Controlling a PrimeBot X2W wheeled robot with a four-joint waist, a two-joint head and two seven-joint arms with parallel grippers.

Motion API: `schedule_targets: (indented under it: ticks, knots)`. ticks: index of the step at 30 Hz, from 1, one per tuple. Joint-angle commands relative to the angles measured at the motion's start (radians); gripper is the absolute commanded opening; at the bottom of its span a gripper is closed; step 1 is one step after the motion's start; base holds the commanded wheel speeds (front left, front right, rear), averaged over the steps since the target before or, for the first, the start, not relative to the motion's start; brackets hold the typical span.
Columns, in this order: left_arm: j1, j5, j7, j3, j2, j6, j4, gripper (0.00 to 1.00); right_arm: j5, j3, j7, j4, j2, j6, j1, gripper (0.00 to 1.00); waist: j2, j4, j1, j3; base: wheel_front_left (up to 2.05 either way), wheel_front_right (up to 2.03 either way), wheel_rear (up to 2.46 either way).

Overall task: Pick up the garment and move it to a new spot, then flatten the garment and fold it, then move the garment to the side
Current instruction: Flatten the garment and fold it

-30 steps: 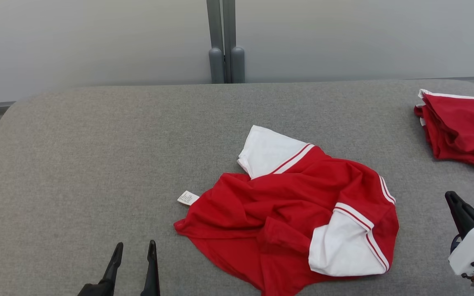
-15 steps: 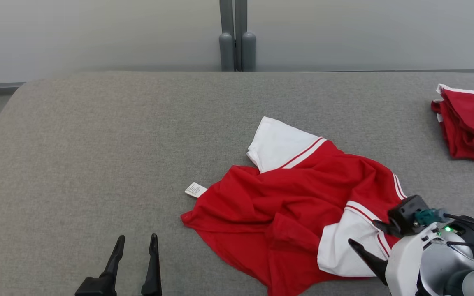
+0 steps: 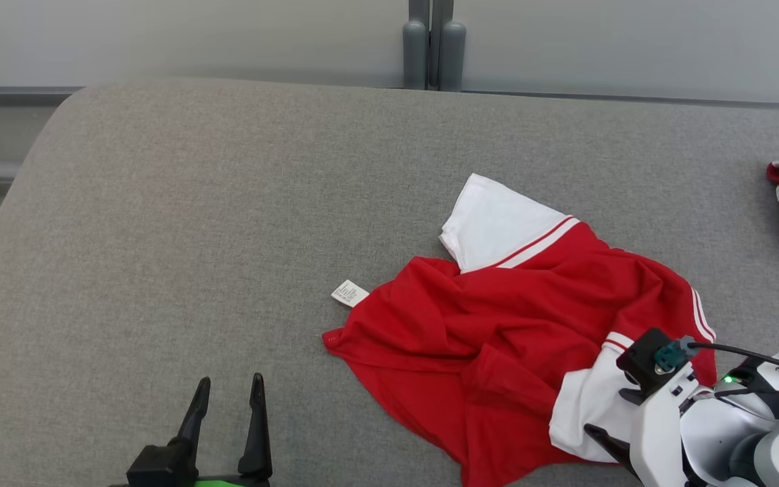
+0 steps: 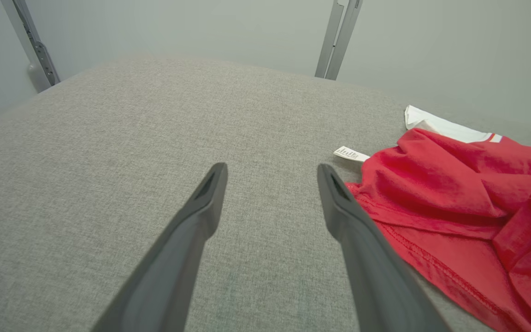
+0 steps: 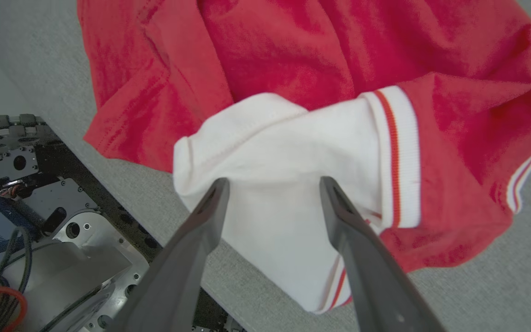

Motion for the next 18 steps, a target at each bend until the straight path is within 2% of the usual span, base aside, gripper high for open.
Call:
schedule_targets:
  ticks: [1,4,5,6,7,8,12,18]
  knots:
    - [-0.023,-0.010,0.000,-0.002,0.002,0.002,0.002,1.00,-0.010,0.005,0.003,0.011,0.005,0.000,-0.018,1.00,0.0000,0.015,0.0000,0.024,0.00,0.00,0.00]
    - [-0.035,-0.013,0.000,-0.005,0.002,0.001,0.008,1.00,-0.017,0.015,0.007,0.037,0.012,0.000,-0.032,1.00,0.0000,0.021,0.0000,0.037,0.00,0.00,0.00]
    - [-0.038,-0.013,0.000,-0.003,0.002,0.001,0.011,1.00,-0.017,0.016,0.006,0.046,0.015,0.000,-0.035,0.87,0.0000,0.022,0.0000,0.039,0.00,0.00,0.00]
    - [-0.041,-0.014,0.000,-0.001,0.002,0.001,0.012,1.00,-0.017,0.018,0.004,0.052,0.017,0.000,-0.038,0.45,0.0000,0.023,0.0000,0.040,0.00,0.00,0.00]
    - [-0.044,-0.014,0.000,0.001,0.002,0.001,0.015,1.00,-0.016,0.022,-0.002,0.055,0.018,0.000,-0.043,0.13,0.0000,0.023,0.0000,0.041,0.00,0.00,0.00]
    - [-0.045,-0.014,0.000,0.005,0.002,0.002,0.016,1.00,-0.013,0.024,-0.010,0.056,0.020,0.000,-0.046,0.00,0.0000,0.021,0.0000,0.041,0.00,0.00,0.00]
    - [-0.029,-0.005,0.000,0.020,0.002,0.005,0.024,1.00,0.022,-0.015,-0.041,0.051,0.039,0.000,-0.040,0.00,0.0000,0.004,0.0000,0.025,0.00,0.00,0.00]
    - [-0.002,0.009,0.000,0.043,0.002,0.000,0.030,1.00,0.079,-0.152,-0.048,-0.035,0.053,0.000,0.021,0.00,0.0000,-0.029,0.0000,-0.021,0.00,0.00,0.00]
